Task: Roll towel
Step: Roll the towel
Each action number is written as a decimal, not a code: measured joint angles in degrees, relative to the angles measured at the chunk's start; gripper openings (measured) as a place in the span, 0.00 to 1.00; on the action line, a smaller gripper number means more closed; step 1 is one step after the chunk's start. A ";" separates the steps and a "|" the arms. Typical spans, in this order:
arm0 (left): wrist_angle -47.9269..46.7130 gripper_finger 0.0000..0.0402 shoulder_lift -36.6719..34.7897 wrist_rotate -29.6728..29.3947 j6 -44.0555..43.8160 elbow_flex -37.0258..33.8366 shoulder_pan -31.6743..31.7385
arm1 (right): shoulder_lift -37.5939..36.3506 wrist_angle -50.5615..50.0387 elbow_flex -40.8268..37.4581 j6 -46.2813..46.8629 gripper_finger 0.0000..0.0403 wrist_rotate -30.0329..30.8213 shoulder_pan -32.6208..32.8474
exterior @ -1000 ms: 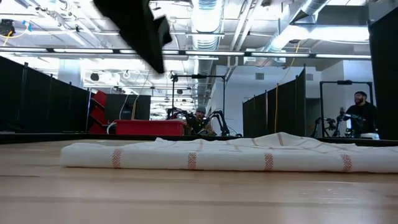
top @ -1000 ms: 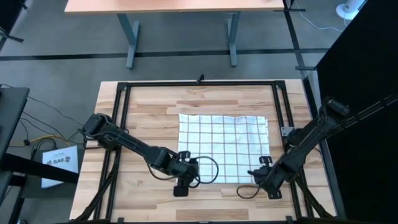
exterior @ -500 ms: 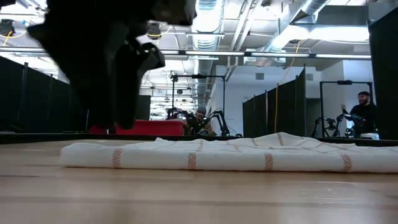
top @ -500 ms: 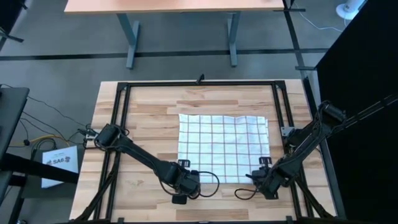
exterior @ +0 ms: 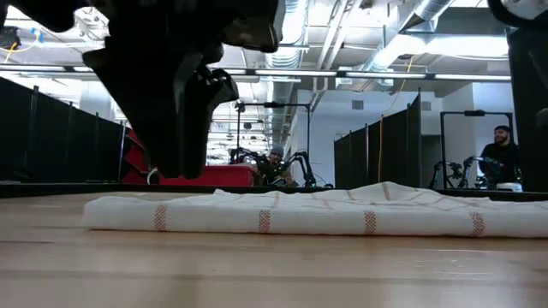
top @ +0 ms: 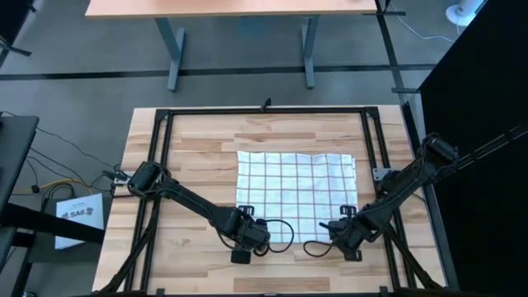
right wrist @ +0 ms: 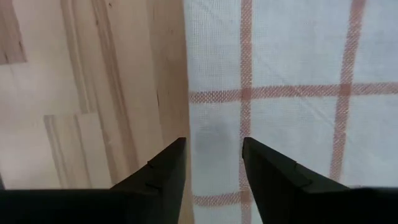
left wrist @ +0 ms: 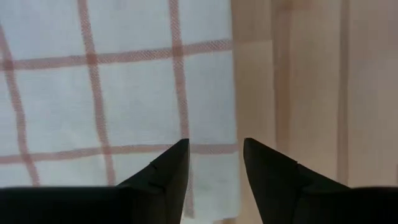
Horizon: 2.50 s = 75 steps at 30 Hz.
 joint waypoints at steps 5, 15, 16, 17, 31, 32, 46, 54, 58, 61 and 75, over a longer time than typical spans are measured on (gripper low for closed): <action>0.10 0.40 0.00 1.30 -0.53 0.46 -1.17 | 0.00 -0.04 0.00 -0.32 0.50 -0.84 -0.31; 0.04 0.49 3.04 -1.49 -3.42 0.50 -1.47 | 0.00 -1.02 -1.07 0.23 0.62 -0.95 0.90; 0.11 0.49 3.29 -1.52 -3.46 0.50 -1.51 | 0.00 -0.94 -1.28 0.50 0.62 -0.95 1.26; 0.03 0.48 3.43 -1.60 -3.58 0.50 -1.65 | 0.00 -0.67 -1.43 0.81 0.62 -0.93 1.55; 1.61 0.46 5.80 -6.96 -4.16 0.44 -1.48 | -0.24 3.13 -5.69 2.81 0.62 -0.08 1.90; 1.67 0.46 6.01 -6.84 -4.20 0.46 -1.64 | -0.24 3.15 -5.71 2.81 0.62 -0.10 1.90; 2.19 0.41 6.60 -8.01 -5.85 0.50 -1.71 | -0.15 3.10 -5.82 3.59 0.55 0.09 2.19; 2.65 0.14 6.75 -8.18 -6.54 0.44 -2.04 | -0.04 4.33 -5.88 4.37 0.27 0.07 2.64; 2.27 0.02 6.75 -8.19 -6.54 0.39 -2.01 | 0.00 4.25 -5.90 4.41 0.13 -0.14 2.81; 2.20 0.01 6.75 -7.53 -6.83 0.39 -1.99 | 0.00 4.31 -5.90 4.46 0.03 -0.34 3.38; 2.04 0.00 5.61 -4.88 -8.27 0.18 -1.97 | 0.00 5.06 -5.90 9.86 0.00 -0.43 7.04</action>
